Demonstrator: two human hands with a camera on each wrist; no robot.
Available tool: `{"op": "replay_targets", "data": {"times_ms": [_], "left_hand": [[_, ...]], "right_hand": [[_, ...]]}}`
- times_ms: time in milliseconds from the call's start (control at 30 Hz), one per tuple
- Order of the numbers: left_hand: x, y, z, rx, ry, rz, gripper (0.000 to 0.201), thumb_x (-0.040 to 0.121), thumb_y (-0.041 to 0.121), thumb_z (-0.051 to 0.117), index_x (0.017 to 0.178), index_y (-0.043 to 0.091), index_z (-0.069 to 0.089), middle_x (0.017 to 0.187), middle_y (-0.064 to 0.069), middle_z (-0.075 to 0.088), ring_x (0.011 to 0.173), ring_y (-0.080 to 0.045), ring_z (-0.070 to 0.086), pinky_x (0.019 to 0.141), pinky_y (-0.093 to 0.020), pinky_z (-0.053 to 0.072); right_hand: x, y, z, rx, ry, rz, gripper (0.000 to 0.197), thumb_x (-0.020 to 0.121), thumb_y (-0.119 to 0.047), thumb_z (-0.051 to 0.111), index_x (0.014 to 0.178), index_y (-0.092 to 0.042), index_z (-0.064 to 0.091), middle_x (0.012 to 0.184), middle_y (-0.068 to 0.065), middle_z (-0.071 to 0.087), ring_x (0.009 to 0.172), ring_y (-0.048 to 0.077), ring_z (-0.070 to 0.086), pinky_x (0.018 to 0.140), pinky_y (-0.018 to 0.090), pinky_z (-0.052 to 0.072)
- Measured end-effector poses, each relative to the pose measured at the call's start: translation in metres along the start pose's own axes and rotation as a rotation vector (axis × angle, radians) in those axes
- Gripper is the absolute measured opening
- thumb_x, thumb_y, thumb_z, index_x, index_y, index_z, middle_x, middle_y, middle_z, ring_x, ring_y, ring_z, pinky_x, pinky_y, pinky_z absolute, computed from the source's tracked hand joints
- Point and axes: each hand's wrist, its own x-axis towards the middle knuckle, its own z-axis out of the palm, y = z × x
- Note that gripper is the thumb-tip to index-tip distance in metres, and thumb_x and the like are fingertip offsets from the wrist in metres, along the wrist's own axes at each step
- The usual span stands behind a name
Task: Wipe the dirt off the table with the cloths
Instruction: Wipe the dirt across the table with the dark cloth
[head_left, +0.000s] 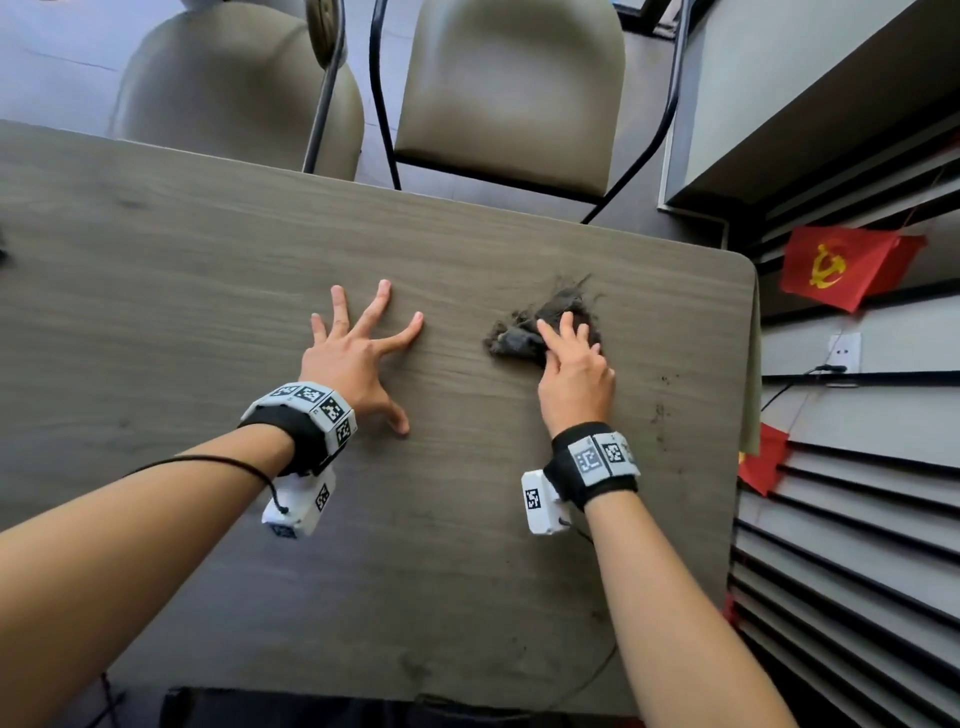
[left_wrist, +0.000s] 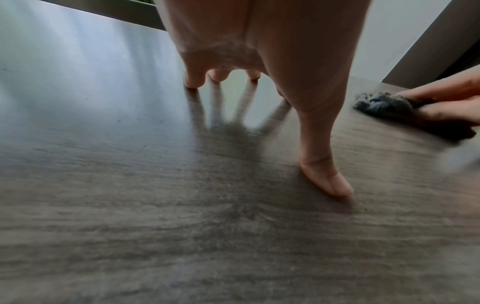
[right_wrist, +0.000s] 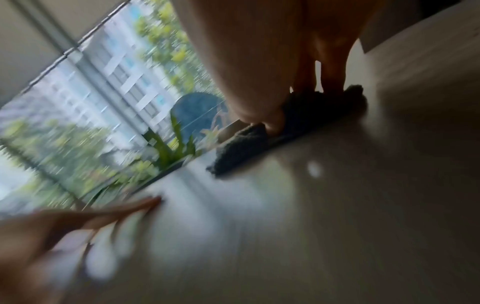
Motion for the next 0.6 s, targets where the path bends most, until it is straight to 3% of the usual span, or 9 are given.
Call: {"op": "replay_targets", "data": {"times_ms": [133, 233, 300, 367, 433, 533, 600], "left_hand": [[0.0, 0.0, -0.001, -0.003, -0.002, 0.012, 0.144, 0.034, 0.072, 0.088, 0.15, 0.064, 0.003, 0.162, 0.017, -0.03, 0.149, -0.043, -0.022, 0.119, -0.067, 0.011], [-0.003, 0.0, -0.004, 0.006, -0.016, 0.008, 0.144, 0.036, 0.071, 0.089, 0.15, 0.063, 0.003, 0.162, 0.016, -0.03, 0.149, -0.043, -0.023, 0.119, -0.067, 0.013], [-0.003, 0.0, -0.005, 0.0, -0.024, 0.009, 0.143, 0.037, 0.071, 0.089, 0.151, 0.063, 0.002, 0.162, 0.016, -0.031, 0.149, -0.044, -0.024, 0.119, -0.067, 0.013], [-0.002, -0.001, -0.004, -0.006, -0.017, 0.018, 0.144, 0.036, 0.071, 0.089, 0.151, 0.063, 0.002, 0.162, 0.016, -0.031, 0.148, -0.044, -0.024, 0.119, -0.067, 0.011], [0.0, -0.002, -0.004, -0.007, -0.012, 0.03, 0.144, 0.036, 0.071, 0.089, 0.151, 0.062, 0.003, 0.162, 0.015, -0.03, 0.148, -0.045, -0.023, 0.119, -0.068, 0.01], [0.0, -0.002, -0.004, -0.002, -0.022, 0.043, 0.144, 0.037, 0.071, 0.089, 0.152, 0.06, 0.004, 0.163, 0.013, -0.028, 0.148, -0.047, -0.022, 0.118, -0.069, 0.008], [0.0, -0.002, -0.004, 0.001, -0.027, 0.044, 0.143, 0.037, 0.071, 0.09, 0.152, 0.06, 0.004, 0.163, 0.012, -0.028, 0.148, -0.047, -0.022, 0.119, -0.069, 0.008]], "right_hand": [[-0.112, -0.02, 0.021, 0.019, 0.053, -0.161, 0.047, 0.084, -0.003, 0.067, 0.126, -0.025, 0.064, 0.136, 0.003, 0.058, 0.12, 0.028, 0.059, 0.092, 0.038, 0.053], [-0.193, -0.023, 0.027, 0.054, -0.077, -0.22, 0.054, 0.079, -0.003, 0.072, 0.127, -0.026, 0.063, 0.136, 0.0, 0.058, 0.12, 0.021, 0.06, 0.092, 0.032, 0.052], [-0.218, -0.022, 0.022, 0.07, -0.135, -0.284, 0.053, 0.075, -0.003, 0.074, 0.123, -0.025, 0.066, 0.131, 0.0, 0.062, 0.115, 0.019, 0.063, 0.086, 0.032, 0.057], [-0.205, -0.026, 0.007, 0.136, -0.096, -0.302, 0.043, 0.074, -0.005, 0.073, 0.114, -0.021, 0.071, 0.118, 0.0, 0.07, 0.101, 0.017, 0.069, 0.074, 0.031, 0.058], [-0.16, -0.03, -0.011, 0.196, 0.042, -0.27, 0.034, 0.077, -0.007, 0.07, 0.109, -0.017, 0.073, 0.107, 0.001, 0.073, 0.09, 0.017, 0.071, 0.075, 0.029, 0.057], [-0.058, -0.026, -0.035, 0.183, 0.17, -0.132, 0.03, 0.082, -0.009, 0.062, 0.11, -0.014, 0.071, 0.113, 0.005, 0.071, 0.1, 0.024, 0.068, 0.089, 0.029, 0.049], [0.005, -0.019, -0.041, 0.088, 0.129, 0.009, 0.035, 0.086, -0.01, 0.055, 0.117, -0.017, 0.068, 0.126, 0.008, 0.065, 0.109, 0.03, 0.063, 0.092, 0.032, 0.047]]}}
